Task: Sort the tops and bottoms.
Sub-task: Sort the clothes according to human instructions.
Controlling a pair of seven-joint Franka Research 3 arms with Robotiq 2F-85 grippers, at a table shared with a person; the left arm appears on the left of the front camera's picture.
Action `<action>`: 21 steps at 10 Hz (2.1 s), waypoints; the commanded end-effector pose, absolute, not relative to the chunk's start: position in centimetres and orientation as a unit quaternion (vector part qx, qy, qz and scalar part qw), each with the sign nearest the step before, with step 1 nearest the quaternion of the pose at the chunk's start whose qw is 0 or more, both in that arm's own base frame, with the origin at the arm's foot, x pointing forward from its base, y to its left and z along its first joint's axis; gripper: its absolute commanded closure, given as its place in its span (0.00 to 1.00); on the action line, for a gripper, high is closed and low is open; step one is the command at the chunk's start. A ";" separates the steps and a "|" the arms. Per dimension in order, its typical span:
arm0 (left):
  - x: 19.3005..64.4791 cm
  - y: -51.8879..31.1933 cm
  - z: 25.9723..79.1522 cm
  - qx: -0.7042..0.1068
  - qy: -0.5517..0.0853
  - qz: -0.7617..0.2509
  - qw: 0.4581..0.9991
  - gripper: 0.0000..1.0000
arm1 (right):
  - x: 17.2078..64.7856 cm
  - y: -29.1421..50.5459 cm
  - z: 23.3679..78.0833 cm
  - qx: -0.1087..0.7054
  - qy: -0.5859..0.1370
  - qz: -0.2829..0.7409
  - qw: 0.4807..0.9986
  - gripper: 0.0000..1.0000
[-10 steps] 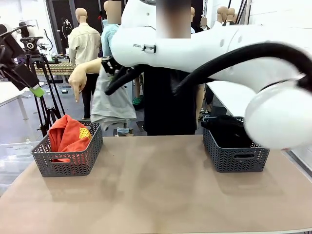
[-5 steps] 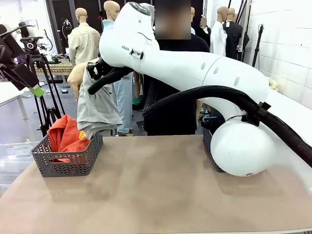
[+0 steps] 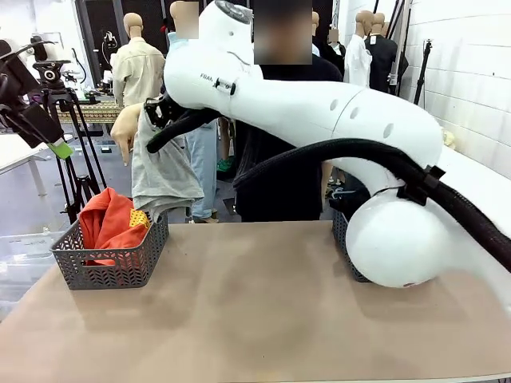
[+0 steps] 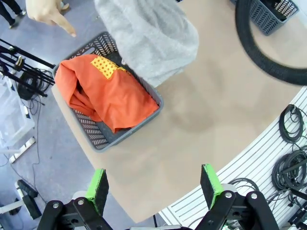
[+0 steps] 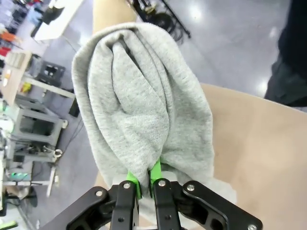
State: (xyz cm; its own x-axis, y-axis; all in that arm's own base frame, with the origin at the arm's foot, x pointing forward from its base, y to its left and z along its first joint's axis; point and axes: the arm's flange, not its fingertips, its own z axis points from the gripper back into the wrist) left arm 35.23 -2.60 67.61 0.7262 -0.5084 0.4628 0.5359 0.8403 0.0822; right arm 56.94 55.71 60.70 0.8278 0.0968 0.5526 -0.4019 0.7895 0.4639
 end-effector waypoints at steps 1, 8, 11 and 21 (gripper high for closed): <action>35.2 -2.4 67.6 -0.028 -0.241 -0.279 0.929 0.00 | 60.4 62.8 61.6 0.324 -0.284 0.172 0.886 1.00; 35.2 -2.4 67.6 -0.028 -0.241 -0.279 0.929 0.00 | 70.0 76.0 54.6 0.406 -0.218 0.271 0.845 1.00; 35.2 -2.4 67.6 -0.028 -0.241 -0.279 0.929 0.00 | 72.4 79.4 50.1 0.408 -0.204 0.268 0.848 1.00; 35.2 -2.4 67.6 -0.028 -0.241 -0.279 0.929 0.00 | 73.8 80.0 48.2 0.373 -0.208 0.281 0.859 0.00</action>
State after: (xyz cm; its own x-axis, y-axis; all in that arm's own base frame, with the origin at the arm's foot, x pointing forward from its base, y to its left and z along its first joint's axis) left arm 35.23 -2.58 67.61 0.7264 -0.5080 0.4630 0.5356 0.8405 0.0819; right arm 56.65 62.49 43.91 0.7784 0.3329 0.5323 -0.6212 0.5312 0.5761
